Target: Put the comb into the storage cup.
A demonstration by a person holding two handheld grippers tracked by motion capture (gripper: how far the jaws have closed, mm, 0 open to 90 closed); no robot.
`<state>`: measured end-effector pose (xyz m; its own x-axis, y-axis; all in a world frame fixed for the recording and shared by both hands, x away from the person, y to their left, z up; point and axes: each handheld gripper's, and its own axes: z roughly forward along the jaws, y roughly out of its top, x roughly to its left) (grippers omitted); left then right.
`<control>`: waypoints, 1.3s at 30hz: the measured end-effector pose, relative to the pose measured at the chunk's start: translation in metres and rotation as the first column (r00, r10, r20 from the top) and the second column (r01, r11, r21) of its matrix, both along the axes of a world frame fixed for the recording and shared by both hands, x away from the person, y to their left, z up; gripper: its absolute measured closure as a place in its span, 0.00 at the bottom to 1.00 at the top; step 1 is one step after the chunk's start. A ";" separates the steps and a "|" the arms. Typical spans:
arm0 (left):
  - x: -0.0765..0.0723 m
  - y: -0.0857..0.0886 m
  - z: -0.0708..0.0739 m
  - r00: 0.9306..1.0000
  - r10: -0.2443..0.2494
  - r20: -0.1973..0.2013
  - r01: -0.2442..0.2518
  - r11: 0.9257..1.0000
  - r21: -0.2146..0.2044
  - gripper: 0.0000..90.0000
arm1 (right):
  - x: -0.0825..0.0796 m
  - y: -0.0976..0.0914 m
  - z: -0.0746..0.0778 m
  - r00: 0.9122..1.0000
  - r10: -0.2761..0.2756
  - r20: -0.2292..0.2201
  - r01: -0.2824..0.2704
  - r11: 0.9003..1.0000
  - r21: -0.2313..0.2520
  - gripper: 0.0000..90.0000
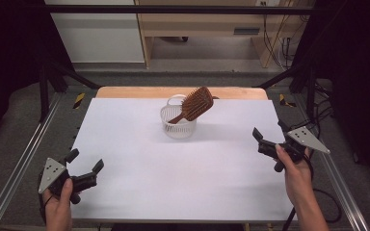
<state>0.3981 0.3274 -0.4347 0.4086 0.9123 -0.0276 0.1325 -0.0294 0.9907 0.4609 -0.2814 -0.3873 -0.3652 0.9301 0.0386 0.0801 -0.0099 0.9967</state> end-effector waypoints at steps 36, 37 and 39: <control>0.001 -0.001 -0.001 1.000 -0.010 -0.012 0.010 1.000 0.007 0.03 | -0.023 -0.010 -0.052 0.998 0.015 -0.063 -0.017 0.999 -0.044 0.04; 0.001 -0.001 -0.001 1.000 -0.010 -0.012 0.010 1.000 0.007 0.03 | -0.024 -0.009 -0.054 0.998 0.019 -0.065 -0.022 0.999 -0.047 0.04; 0.001 -0.001 -0.001 1.000 -0.010 -0.013 0.010 1.000 0.007 0.03 | -0.025 -0.008 -0.056 0.997 0.023 -0.067 -0.027 0.998 -0.049 0.04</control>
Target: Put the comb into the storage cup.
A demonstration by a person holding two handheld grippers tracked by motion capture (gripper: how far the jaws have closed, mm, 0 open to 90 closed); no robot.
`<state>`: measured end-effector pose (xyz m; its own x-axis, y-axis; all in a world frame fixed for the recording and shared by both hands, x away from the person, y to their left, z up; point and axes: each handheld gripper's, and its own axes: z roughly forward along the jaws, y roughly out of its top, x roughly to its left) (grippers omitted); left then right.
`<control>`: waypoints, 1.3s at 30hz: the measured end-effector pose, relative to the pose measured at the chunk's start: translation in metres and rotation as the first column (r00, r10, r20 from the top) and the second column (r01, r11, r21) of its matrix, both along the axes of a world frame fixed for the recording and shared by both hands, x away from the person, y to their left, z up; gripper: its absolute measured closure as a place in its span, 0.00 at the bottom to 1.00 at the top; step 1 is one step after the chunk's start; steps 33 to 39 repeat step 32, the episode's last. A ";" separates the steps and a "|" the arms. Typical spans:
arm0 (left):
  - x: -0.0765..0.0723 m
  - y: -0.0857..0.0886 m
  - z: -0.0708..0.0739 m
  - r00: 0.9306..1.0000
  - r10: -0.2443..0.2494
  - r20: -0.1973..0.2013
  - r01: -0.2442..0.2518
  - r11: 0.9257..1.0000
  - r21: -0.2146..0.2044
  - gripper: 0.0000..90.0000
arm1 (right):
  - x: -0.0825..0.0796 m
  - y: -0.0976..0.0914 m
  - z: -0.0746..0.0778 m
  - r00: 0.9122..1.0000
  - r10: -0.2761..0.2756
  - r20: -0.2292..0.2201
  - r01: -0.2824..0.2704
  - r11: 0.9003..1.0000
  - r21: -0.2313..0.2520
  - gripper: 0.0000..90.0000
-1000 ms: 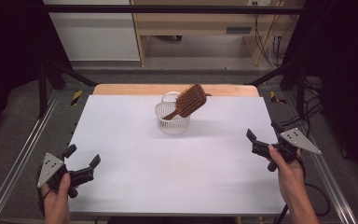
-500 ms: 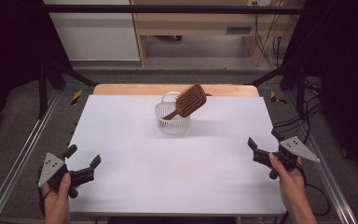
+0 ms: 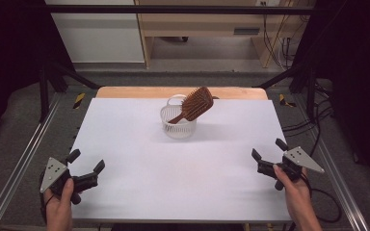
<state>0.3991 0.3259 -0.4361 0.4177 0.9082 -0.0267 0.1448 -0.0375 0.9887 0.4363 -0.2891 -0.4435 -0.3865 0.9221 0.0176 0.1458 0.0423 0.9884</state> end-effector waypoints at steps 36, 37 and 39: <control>0.001 -0.007 -0.001 1.000 -0.017 0.013 0.017 1.000 0.016 0.03 | 0.003 0.047 -0.016 0.985 0.174 0.002 -0.173 0.982 -0.076 0.04; 0.001 -0.007 -0.001 1.000 -0.017 0.013 0.017 1.000 0.016 0.03 | 0.003 0.047 -0.016 0.985 0.174 0.002 -0.173 0.982 -0.076 0.04; 0.001 -0.007 -0.001 1.000 -0.017 0.013 0.017 1.000 0.016 0.03 | 0.003 0.047 -0.016 0.985 0.174 0.002 -0.173 0.982 -0.076 0.04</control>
